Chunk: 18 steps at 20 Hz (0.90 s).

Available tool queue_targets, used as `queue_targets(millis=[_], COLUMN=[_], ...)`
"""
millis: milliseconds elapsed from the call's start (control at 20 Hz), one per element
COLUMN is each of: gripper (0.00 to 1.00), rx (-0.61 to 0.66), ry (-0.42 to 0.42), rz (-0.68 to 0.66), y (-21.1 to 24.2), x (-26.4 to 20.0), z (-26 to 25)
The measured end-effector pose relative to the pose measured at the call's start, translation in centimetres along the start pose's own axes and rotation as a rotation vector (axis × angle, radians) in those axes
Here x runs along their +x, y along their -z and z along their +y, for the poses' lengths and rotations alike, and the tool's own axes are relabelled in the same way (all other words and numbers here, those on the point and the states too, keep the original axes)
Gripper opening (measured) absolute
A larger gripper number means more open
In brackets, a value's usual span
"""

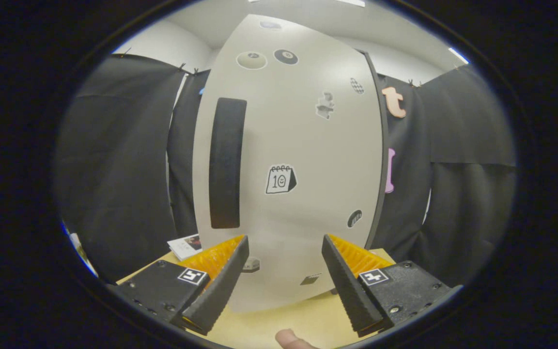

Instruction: Open the shoe cabinet door, grab the shoes and put them into the shoe cabinet, then close the shoe cabinet door.

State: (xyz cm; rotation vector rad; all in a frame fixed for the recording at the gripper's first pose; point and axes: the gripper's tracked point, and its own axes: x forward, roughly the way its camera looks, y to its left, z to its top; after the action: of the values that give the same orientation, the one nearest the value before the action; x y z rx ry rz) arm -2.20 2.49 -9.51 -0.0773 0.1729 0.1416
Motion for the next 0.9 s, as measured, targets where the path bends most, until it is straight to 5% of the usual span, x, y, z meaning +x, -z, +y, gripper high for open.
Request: queue_targets(millis=[600,900], gripper=[0.99,0.99], rx=[0.027,0.059], ry=[0.008,0.048], rz=[-0.212,-0.157], y=[-3.3,-0.7], x=[-11.2,-14.1], z=[-2.8,-4.4])
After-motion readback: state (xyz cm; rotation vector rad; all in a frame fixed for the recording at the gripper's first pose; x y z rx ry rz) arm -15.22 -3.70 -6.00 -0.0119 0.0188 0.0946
